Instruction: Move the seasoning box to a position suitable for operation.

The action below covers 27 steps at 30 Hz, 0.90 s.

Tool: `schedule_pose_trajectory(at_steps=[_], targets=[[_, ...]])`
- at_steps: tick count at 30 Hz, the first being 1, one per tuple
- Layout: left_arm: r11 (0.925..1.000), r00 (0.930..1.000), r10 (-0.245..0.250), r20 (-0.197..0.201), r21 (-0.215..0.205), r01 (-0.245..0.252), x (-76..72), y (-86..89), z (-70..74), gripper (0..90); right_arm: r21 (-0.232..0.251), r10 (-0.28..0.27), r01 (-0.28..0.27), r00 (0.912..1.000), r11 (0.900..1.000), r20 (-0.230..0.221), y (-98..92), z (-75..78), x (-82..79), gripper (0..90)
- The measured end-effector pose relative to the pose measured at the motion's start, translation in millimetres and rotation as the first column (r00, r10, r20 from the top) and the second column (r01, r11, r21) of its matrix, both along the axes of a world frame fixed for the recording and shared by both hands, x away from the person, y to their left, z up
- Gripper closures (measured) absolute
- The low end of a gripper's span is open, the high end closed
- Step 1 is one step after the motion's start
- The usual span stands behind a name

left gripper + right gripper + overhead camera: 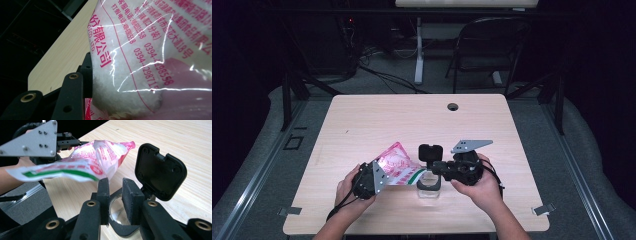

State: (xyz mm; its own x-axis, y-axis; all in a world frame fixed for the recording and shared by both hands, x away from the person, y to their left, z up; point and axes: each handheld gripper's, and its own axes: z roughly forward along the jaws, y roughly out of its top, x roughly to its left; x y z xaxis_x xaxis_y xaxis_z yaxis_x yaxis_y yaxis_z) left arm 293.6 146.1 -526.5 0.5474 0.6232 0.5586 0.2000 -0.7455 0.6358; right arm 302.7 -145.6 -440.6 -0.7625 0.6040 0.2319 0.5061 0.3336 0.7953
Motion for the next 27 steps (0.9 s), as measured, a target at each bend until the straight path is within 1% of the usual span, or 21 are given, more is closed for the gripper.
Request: schedule_pose_trajectory(at_steps=[2, 4, 6, 7, 10, 14, 20, 27], targets=[[0.9999, 1.0, -0.003, 0.001, 0.01, 0.003, -0.4, -1.1, -0.1, 60.0, -0.002, 0.002, -0.002, 1.0, 1.0, -0.002, 0.8, 1.8, 0.7, 76.2], [0.9999, 0.9999, -0.004, 0.01, 0.015, 0.004, -0.7, -2.4, -0.6, 60.0, -0.007, 0.005, -0.005, 1.0, 1.0, 0.001, 1.3, 2.9, 1.3, 76.2], [0.9998, 0.9999, -0.006, 0.013, 0.02, 0.005, -0.8, -3.3, 0.0, 60.0, -0.003, 0.001, -0.001, 1.0, 1.0, 0.002, 1.9, 3.6, 2.3, 76.5], [0.9998, 0.9999, -0.006, 0.015, 0.02, 0.006, -0.9, -3.7, 0.2, 60.0, -0.009, 0.003, -0.003, 1.0, 1.0, 0.002, 1.6, 4.1, 2.9, 76.8], [0.9997, 0.9998, -0.006, 0.02, 0.025, 0.005, -0.7, -4.8, 0.7, 60.0, -0.002, 0.003, -0.003, 1.0, 1.0, -0.001, 3.3, 4.3, 3.7, 76.9], [0.9995, 0.9997, -0.01, 0.024, 0.031, 0.009, -0.3, -5.9, 1.1, 60.0, -0.011, 0.015, -0.015, 0.9999, 1.0, -0.005, 6.3, 5.1, 5.4, 76.9], [0.9992, 0.9995, -0.013, 0.028, 0.039, 0.012, -0.5, -8.1, 0.7, 60.1, 0.0, 0.02, -0.02, 0.9998, 1.0, 0.003, 13.5, 8.3, 6.2, 76.5], [0.999, 0.9993, -0.018, 0.033, 0.041, 0.016, -0.4, -11.6, -0.5, 60.1, -0.011, 0.032, -0.032, 0.9995, 0.999, -0.005, 19.9, 8.6, 9.0, 76.4]])
